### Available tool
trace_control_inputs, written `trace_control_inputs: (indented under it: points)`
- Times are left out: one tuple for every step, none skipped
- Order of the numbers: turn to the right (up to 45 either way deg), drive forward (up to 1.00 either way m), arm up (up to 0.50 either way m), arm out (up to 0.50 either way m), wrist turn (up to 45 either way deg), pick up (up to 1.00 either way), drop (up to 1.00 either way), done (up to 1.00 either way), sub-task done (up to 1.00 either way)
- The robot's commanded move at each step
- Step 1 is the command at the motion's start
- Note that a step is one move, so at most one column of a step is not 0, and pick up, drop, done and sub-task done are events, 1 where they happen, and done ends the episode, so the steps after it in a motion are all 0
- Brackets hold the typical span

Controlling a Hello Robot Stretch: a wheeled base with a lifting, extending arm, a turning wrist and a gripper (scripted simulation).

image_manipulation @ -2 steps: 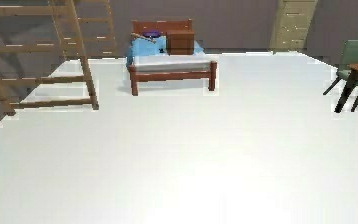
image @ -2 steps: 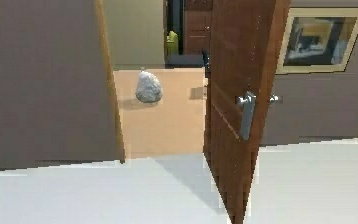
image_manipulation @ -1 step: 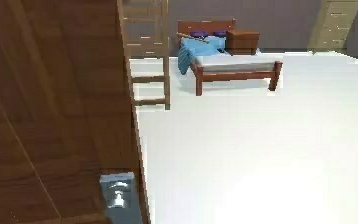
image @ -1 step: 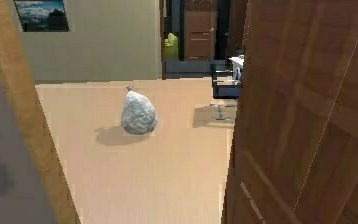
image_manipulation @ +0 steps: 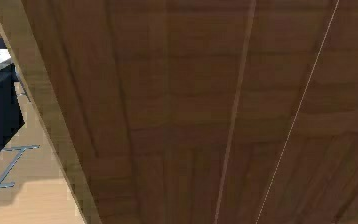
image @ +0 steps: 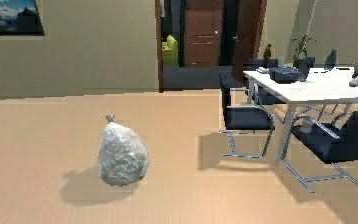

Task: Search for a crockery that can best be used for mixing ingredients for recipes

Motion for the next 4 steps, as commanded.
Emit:
trace_control_inputs:
  points:
    - [-6.0,0.0,0.0,0.0,0.0,0.0,0.0,0.0,0.0]
    - [0.0,0.3,0.0,0.0,0.0,0.0,0.0,0.0,0.0]
    - [45.0,0.0,0.0,0.0,0.0,0.0,0.0,0.0,0.0]
    - [24.0,0.0,0.0,0.0,0.0,0.0,0.0,0.0,0.0]
